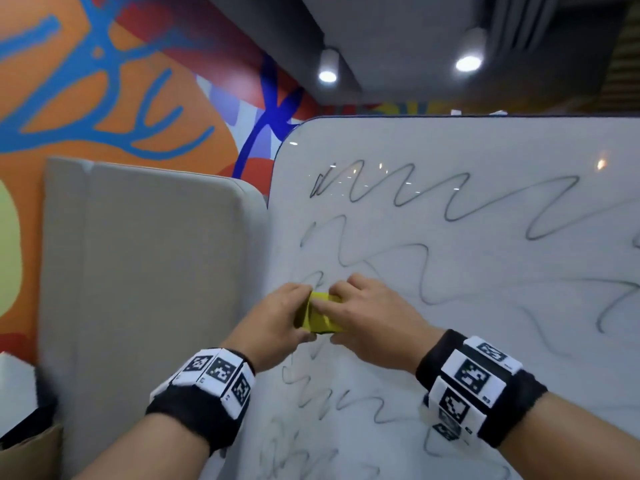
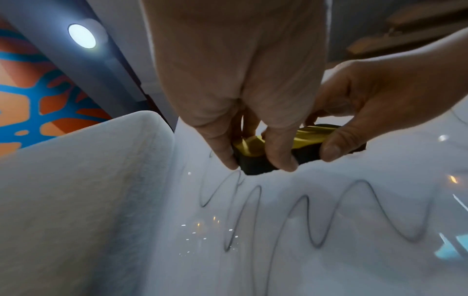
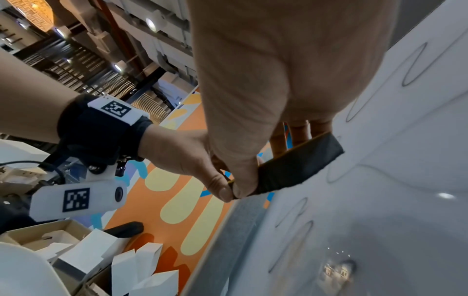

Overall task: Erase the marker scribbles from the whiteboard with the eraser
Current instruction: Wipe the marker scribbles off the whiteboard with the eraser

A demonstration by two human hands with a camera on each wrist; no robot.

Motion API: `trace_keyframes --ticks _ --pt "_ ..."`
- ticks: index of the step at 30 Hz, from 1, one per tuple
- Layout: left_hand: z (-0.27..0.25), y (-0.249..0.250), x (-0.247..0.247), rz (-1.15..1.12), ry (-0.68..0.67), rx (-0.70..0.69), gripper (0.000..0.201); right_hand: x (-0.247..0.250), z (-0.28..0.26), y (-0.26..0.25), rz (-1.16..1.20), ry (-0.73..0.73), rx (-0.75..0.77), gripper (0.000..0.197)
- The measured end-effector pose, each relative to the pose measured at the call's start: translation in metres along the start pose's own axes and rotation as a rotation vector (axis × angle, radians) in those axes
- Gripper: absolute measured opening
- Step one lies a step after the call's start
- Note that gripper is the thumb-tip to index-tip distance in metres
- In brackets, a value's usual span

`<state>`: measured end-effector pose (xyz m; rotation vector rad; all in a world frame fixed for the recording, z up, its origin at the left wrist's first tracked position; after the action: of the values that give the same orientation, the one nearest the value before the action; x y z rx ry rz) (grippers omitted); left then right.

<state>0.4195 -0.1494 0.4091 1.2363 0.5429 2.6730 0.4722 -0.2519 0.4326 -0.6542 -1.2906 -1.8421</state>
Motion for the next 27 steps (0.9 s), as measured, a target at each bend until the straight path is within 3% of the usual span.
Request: trace_keyframes --ticks 6,15,21,27 --pt "0.043 0.006 0.012 -0.048 0.129 -0.043 0.060 0.021 0.013 0.039 -0.118 0.124 0.003 0.049" --pt "0.070 -0.019 0.013 -0.099 0.123 -0.090 0.063 0.014 0.042 0.054 -0.136 0.133 -0.066 0.045" --pt "0.079 -0.021 0.033 -0.064 0.138 -0.137 0.062 0.027 0.060 0.056 -0.191 0.165 -0.118 0.053" --pt "0.103 -0.031 0.059 -0.115 0.159 -0.125 0.076 0.050 0.081 0.067 -0.265 0.178 -0.141 0.053"
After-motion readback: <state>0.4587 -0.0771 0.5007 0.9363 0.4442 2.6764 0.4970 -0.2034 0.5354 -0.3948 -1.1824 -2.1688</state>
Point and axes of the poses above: each hand's wrist, its own z-axis towards the middle knuckle, its own x-axis out of the back of the hand, y = z × x, the point moved 8 cm from there along z, towards the middle knuckle, and after that the axes turned 2 degrees about -y, right-handed, at the moved point
